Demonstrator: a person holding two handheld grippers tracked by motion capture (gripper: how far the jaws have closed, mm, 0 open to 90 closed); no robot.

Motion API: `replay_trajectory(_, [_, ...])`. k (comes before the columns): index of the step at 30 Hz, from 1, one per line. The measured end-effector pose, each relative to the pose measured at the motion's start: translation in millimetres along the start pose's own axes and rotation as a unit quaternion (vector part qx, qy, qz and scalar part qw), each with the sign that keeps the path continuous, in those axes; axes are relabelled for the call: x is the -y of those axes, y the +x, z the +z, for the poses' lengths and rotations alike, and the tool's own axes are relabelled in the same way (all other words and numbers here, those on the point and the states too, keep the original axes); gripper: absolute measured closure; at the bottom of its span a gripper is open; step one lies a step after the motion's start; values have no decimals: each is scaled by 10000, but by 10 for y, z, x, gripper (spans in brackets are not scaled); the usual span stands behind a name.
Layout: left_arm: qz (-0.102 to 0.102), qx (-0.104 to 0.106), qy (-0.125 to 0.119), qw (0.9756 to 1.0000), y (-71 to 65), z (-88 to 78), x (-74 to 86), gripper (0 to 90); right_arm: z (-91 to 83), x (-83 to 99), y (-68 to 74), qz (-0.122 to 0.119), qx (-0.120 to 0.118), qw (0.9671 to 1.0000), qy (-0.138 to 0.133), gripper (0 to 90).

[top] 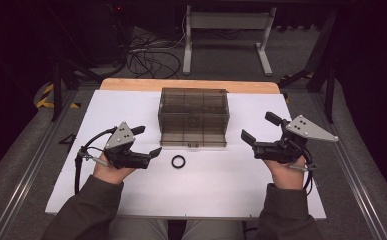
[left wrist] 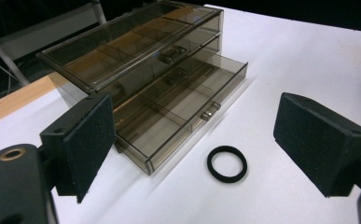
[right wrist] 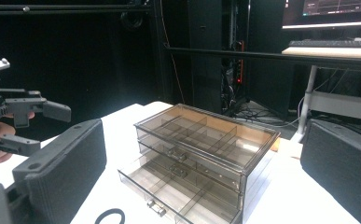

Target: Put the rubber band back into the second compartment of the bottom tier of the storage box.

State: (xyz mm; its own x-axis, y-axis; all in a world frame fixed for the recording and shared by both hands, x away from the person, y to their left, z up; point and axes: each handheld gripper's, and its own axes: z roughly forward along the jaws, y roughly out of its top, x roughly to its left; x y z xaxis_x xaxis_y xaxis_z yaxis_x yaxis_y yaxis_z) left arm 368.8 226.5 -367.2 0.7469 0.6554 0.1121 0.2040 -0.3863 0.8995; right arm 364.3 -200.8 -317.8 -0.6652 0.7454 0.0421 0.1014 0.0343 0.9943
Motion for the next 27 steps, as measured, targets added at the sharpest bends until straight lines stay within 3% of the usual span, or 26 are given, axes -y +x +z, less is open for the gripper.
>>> replay_trajectory(9, [-1,127,189,9997,-55,190,83,159,-16,-11,5,-11,-6,10000,-29,10])
replay_trajectory(27, [8,261,466,9986,-89,394,185,210,-21,-19,13,-12,-3,10000,-37,10])
